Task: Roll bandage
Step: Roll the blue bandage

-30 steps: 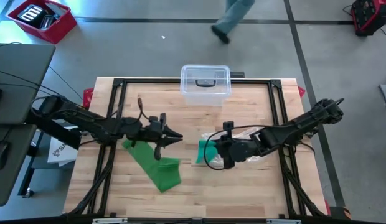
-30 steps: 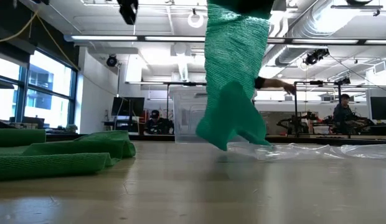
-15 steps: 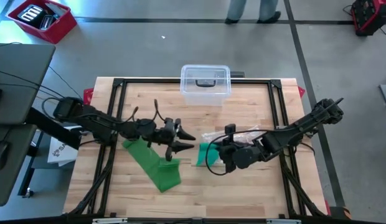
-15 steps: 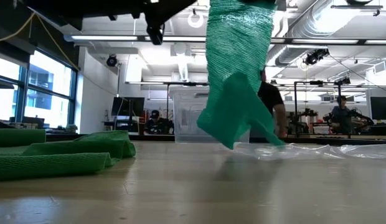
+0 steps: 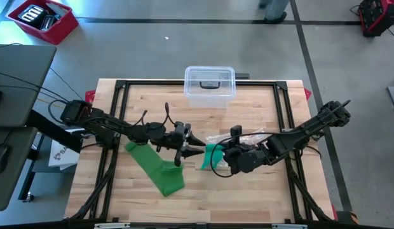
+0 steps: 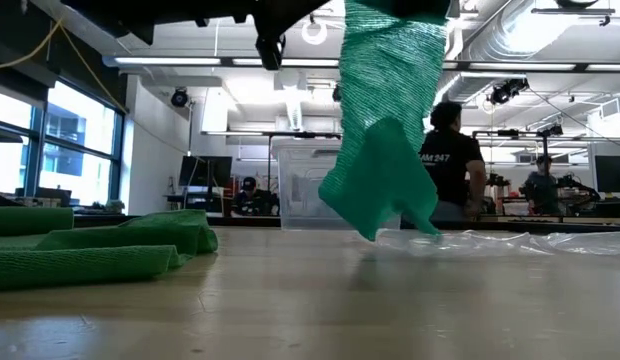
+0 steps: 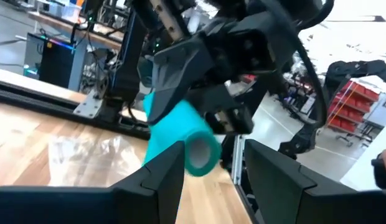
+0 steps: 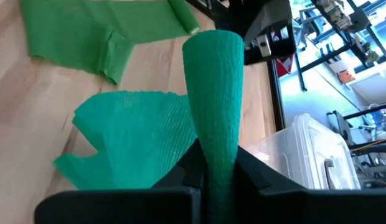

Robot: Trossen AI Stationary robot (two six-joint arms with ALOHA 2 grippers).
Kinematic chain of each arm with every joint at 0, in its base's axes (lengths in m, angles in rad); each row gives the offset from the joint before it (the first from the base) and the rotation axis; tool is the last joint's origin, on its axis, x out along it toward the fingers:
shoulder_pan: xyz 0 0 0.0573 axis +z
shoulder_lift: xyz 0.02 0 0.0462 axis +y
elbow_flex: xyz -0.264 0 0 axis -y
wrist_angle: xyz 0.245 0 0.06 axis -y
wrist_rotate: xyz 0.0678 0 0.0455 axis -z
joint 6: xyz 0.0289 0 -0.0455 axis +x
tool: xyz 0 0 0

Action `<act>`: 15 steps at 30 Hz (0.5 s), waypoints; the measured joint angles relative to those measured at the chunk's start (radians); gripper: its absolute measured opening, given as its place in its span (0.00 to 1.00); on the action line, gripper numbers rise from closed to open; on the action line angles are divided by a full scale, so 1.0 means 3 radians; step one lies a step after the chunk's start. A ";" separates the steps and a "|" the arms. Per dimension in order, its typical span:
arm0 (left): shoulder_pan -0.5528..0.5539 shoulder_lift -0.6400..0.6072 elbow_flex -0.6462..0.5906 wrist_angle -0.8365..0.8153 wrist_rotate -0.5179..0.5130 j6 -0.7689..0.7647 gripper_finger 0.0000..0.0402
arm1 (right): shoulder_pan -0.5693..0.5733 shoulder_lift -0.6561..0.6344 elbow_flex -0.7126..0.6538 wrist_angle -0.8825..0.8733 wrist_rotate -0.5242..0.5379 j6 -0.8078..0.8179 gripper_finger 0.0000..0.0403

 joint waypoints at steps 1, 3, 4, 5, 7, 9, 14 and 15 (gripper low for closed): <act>0.0000 -0.0002 0.0001 0.0011 0.0001 0.0000 0.40 | 0.0003 0.0000 0.0000 0.0012 0.0002 -0.0013 0.07; 0.0010 0.0003 0.0001 -0.0001 -0.0003 -0.0002 0.40 | 0.0005 0.0000 0.0000 0.0072 0.0004 -0.0043 0.07; 0.0015 0.0016 0.0001 -0.0002 -0.0012 -0.0014 0.40 | 0.0005 0.0000 0.0000 0.0109 0.0006 -0.0063 0.07; 0.0020 0.0032 0.0001 -0.0001 -0.0017 -0.0042 0.40 | 0.0005 0.0000 0.0000 0.0154 0.0008 -0.0101 0.07; 0.0033 0.0068 0.0001 -0.0003 -0.0018 -0.0093 0.40 | 0.0005 0.0000 0.0000 0.0220 0.0008 -0.0183 0.07; 0.0046 0.0102 0.0001 0.0016 -0.0016 -0.0144 0.40 | 0.0005 0.0000 0.0000 0.0262 0.0008 -0.0246 0.07; 0.0079 0.0129 0.0001 0.0054 -0.0016 -0.0175 0.40 | -0.0001 0.0008 0.0000 0.0277 0.0012 -0.0316 0.07; 0.0080 0.0129 0.0001 0.0070 -0.0018 -0.0174 0.40 | -0.0001 0.0010 0.0000 0.0277 0.0012 -0.0316 0.07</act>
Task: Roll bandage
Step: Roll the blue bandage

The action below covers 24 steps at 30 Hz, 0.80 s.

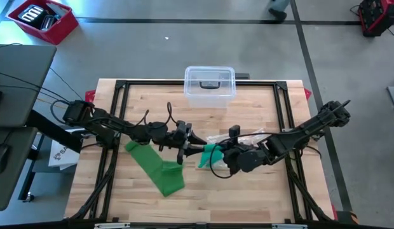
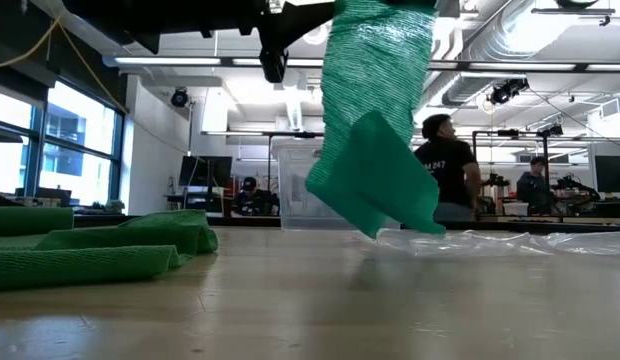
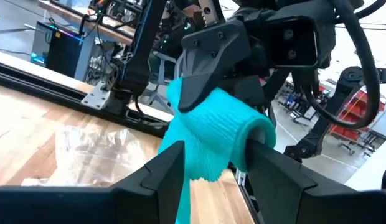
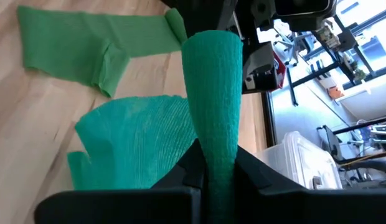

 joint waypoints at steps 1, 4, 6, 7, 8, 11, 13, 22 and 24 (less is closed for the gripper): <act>0.0000 0.0002 0.0000 0.0026 0.0000 -0.0001 0.40 | 0.0000 0.0001 0.0000 0.0006 -0.0001 0.0000 0.07; 0.0000 0.0006 0.0000 0.0113 -0.0010 0.0012 0.40 | -0.0003 0.0001 0.0000 0.0048 -0.0003 -0.0007 0.07; 0.0003 0.0006 0.0000 0.0111 -0.0009 0.0024 0.40 | -0.0004 0.0001 0.0000 0.0062 -0.0004 -0.0057 0.07; 0.0003 0.0006 0.0000 0.0113 -0.0009 0.0024 0.40 | -0.0004 0.0001 0.0000 0.0078 -0.0006 -0.0074 0.07; 0.0003 0.0006 0.0000 0.0124 -0.0008 0.0025 0.40 | -0.0007 0.0001 0.0000 0.0097 -0.0008 -0.0090 0.07; 0.0003 0.0005 0.0000 0.0127 -0.0006 0.0030 0.38 | -0.0021 0.0001 0.0000 0.0119 -0.0012 -0.0136 0.07; 0.0003 0.0005 0.0000 0.0128 -0.0004 0.0081 0.36 | -0.0035 0.0003 0.0000 0.0132 -0.0014 -0.0150 0.07; 0.0017 0.0003 0.0000 0.0127 0.0029 0.0163 0.15 | -0.0088 0.0003 0.0000 0.0143 -0.0125 -0.0153 0.07; 0.0018 0.0001 0.0000 0.0126 0.0041 0.0174 0.10 | -0.0093 0.0003 0.0000 0.0142 -0.0125 -0.0153 0.07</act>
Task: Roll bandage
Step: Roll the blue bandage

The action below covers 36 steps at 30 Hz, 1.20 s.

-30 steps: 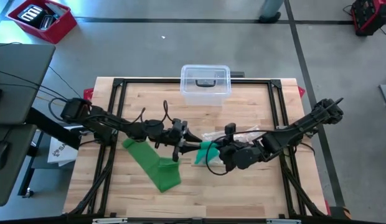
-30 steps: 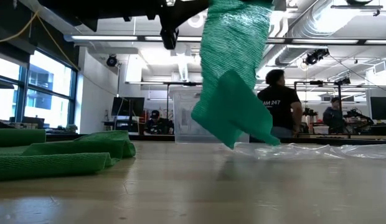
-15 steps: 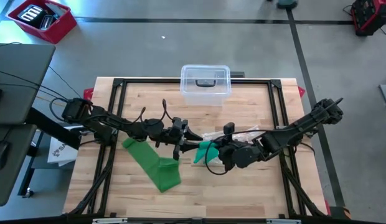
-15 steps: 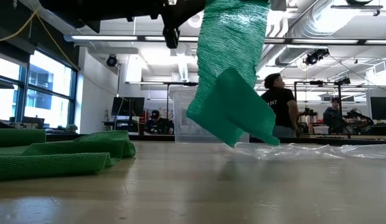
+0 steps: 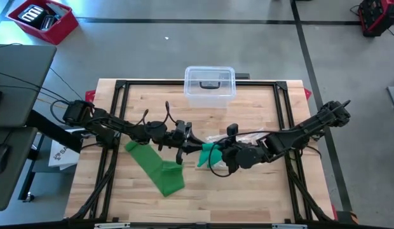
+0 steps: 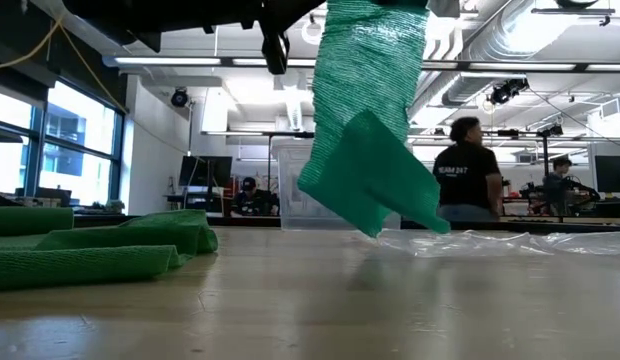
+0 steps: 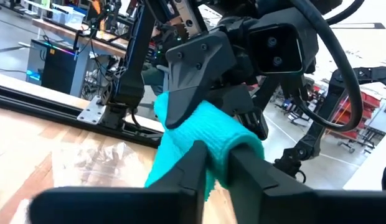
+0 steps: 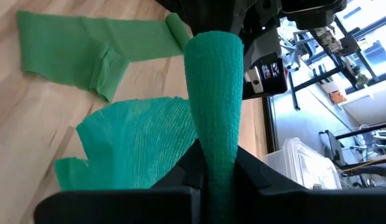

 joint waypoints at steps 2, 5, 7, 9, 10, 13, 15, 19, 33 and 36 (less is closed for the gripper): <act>0.0001 0.0000 0.0000 -0.0002 0.0011 0.0032 0.05 | -0.0007 0.0000 0.0000 0.0000 -0.0002 0.0005 0.07; 0.0001 -0.0001 -0.0001 -0.0011 0.0013 0.0123 0.02 | -0.0008 0.0000 0.0000 0.0002 -0.0002 0.0005 0.07; 0.0002 -0.0001 0.0000 -0.0028 0.0014 0.0141 0.02 | -0.0007 0.0000 0.0000 0.0005 -0.0006 0.0005 0.09; 0.0004 -0.0001 0.0000 -0.0046 0.0014 0.0192 0.01 | -0.0007 0.0000 0.0000 0.0014 -0.0013 0.0005 0.13; 0.0004 -0.0001 0.0000 -0.0056 0.0013 0.0224 0.01 | -0.0007 0.0000 0.0000 0.0026 -0.0015 0.0010 0.15; 0.0006 -0.0001 0.0000 -0.0130 -0.0006 0.0323 0.01 | -0.0011 0.0000 0.0000 0.0055 -0.0028 0.0062 0.24; 0.0008 -0.0008 0.0000 -0.0189 -0.0015 0.0329 0.00 | -0.0014 0.0000 0.0000 0.0056 -0.0028 0.0103 0.30; 0.0005 -0.0032 0.0000 -0.0259 -0.0042 0.0445 0.00 | -0.0003 -0.0011 0.0000 0.0054 -0.0015 0.0172 0.38; -0.0309 -0.0757 -0.0004 -0.1993 -0.1641 0.0796 0.00 | 0.0182 -0.0193 -0.0056 -0.0188 -0.0403 0.1209 0.40; -0.0410 -0.0864 -0.0004 -0.2273 -0.1975 0.0776 0.00 | 0.0086 -0.0021 -0.0301 0.0110 -0.0841 0.1173 0.40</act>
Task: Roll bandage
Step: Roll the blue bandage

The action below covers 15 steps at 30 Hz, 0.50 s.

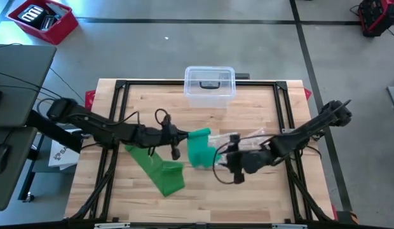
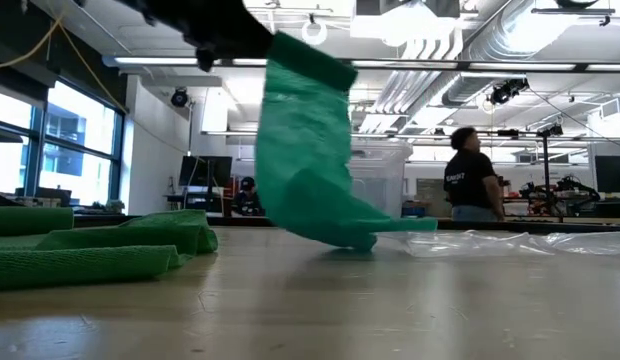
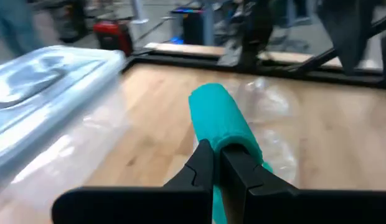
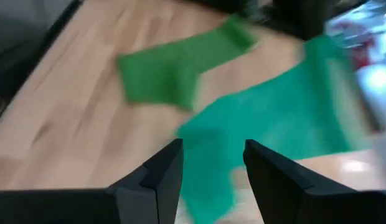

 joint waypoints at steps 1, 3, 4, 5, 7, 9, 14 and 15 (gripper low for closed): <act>-0.0022 -0.0023 0.0000 -0.0090 -0.0075 -0.0036 0.00 | -0.0058 0.0077 -0.0108 0.0147 -0.0101 -0.0043 0.40; -0.0049 -0.0040 0.0000 -0.0250 -0.0186 -0.0095 0.00 | -0.0201 0.0244 -0.0309 0.0481 -0.0286 -0.0167 0.40; -0.0058 -0.0044 0.0000 -0.0301 -0.0235 -0.0132 0.00 | -0.0285 0.0336 -0.0391 0.0599 -0.0353 -0.0214 0.40; -0.0063 -0.0049 0.0000 -0.0355 -0.0273 -0.0164 0.00 | -0.0369 0.0430 -0.0452 0.0672 -0.0399 -0.0236 0.40; -0.0069 -0.0051 0.0000 -0.0449 -0.0319 -0.0231 0.00 | -0.0550 0.0614 -0.0492 0.0732 -0.0581 -0.0270 0.40; -0.0069 -0.0051 0.0000 -0.0537 -0.0343 -0.0279 0.00 | -0.0713 0.0786 -0.0473 0.0776 -0.0933 -0.0353 0.40; -0.0069 -0.0051 0.0000 -0.0646 -0.0424 -0.0341 0.00 | -0.0897 0.1202 -0.0298 0.0760 -0.1479 -0.0693 0.40; -0.0069 -0.0051 0.0000 -0.0660 -0.0432 -0.0348 0.00 | -0.0901 0.1272 -0.0266 0.0767 -0.1487 -0.0788 0.40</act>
